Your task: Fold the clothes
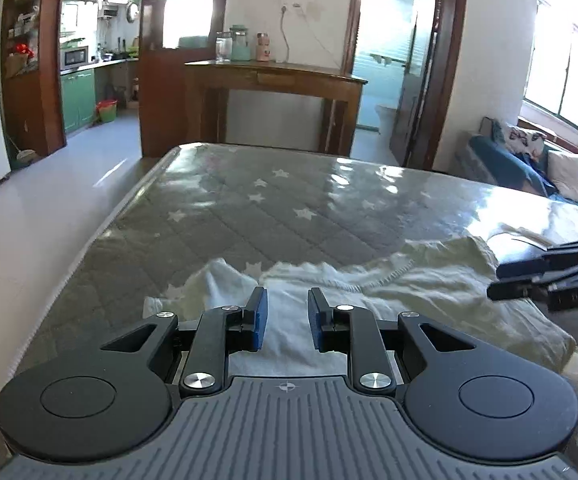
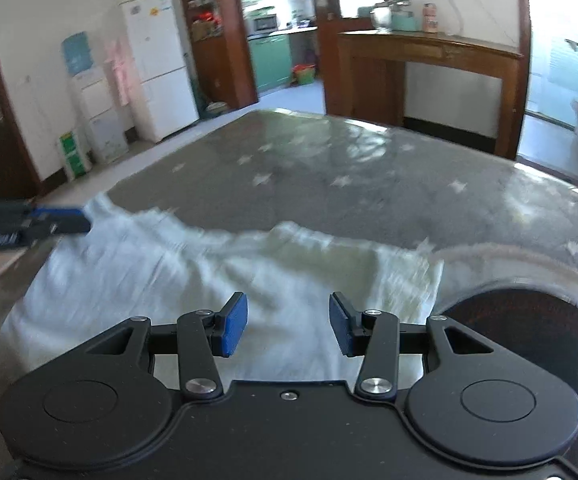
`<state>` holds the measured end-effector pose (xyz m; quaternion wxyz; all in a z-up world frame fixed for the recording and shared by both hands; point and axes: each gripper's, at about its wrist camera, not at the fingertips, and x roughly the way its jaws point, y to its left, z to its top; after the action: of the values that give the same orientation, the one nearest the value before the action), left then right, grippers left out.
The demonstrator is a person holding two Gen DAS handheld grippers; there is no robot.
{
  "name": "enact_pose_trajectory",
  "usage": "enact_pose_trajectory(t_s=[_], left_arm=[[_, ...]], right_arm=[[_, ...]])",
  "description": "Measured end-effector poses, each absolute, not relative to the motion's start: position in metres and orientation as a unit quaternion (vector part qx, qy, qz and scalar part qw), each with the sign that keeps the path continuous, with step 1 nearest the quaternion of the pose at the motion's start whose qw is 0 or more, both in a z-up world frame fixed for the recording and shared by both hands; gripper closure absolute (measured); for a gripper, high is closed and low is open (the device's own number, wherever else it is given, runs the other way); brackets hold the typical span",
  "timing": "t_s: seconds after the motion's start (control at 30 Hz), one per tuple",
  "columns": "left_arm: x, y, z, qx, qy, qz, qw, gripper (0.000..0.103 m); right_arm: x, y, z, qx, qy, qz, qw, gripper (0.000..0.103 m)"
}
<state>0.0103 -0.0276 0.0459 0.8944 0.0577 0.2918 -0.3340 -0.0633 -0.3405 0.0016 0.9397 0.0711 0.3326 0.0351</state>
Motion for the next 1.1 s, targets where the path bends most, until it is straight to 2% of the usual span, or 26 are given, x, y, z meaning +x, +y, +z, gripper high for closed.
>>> enact_pose_trajectory(t_s=[0.1, 0.2, 0.3, 0.47, 0.57, 0.6, 0.67, 0.8, 0.93, 1.1], left_arm=[[0.025, -0.021, 0.033, 0.045, 0.321, -0.314, 0.893, 0.081], [0.042, -0.009, 0.023, 0.005, 0.351, -0.303, 0.886, 0.087], [0.043, -0.002, 0.027, -0.015, 0.350, -0.306, 0.885, 0.086], [0.035, -0.011, 0.043, -0.005, 0.313, -0.332, 0.890, 0.079], [0.047, -0.018, 0.037, -0.005, 0.324, -0.320, 0.890, 0.079], [0.051, -0.019, 0.035, -0.004, 0.328, -0.315, 0.890, 0.079], [0.068, -0.024, 0.023, 0.000, 0.357, -0.285, 0.890, 0.091], [0.074, -0.012, 0.023, -0.041, 0.369, -0.288, 0.883, 0.092], [0.055, -0.004, 0.038, -0.044, 0.340, -0.298, 0.891, 0.074], [0.018, 0.001, 0.049, -0.020, 0.315, -0.312, 0.896, 0.073]], right_arm=[[-0.070, -0.342, -0.011, 0.072, 0.345, 0.031, 0.935, 0.055], [-0.075, -0.346, -0.012, 0.087, 0.342, 0.025, 0.935, 0.055], [-0.079, -0.345, -0.001, 0.083, 0.333, 0.019, 0.939, 0.054], [-0.093, -0.339, 0.008, 0.076, 0.320, 0.028, 0.944, 0.052], [-0.101, -0.334, 0.003, 0.072, 0.330, 0.035, 0.941, 0.052], [-0.102, -0.332, -0.001, 0.068, 0.336, 0.034, 0.939, 0.052], [-0.105, -0.334, -0.010, 0.068, 0.347, 0.027, 0.935, 0.052], [-0.111, -0.339, -0.008, 0.084, 0.343, 0.024, 0.935, 0.051], [-0.124, -0.329, 0.004, 0.059, 0.329, 0.028, 0.942, 0.051], [-0.138, -0.320, -0.009, 0.033, 0.347, 0.026, 0.937, 0.051]])
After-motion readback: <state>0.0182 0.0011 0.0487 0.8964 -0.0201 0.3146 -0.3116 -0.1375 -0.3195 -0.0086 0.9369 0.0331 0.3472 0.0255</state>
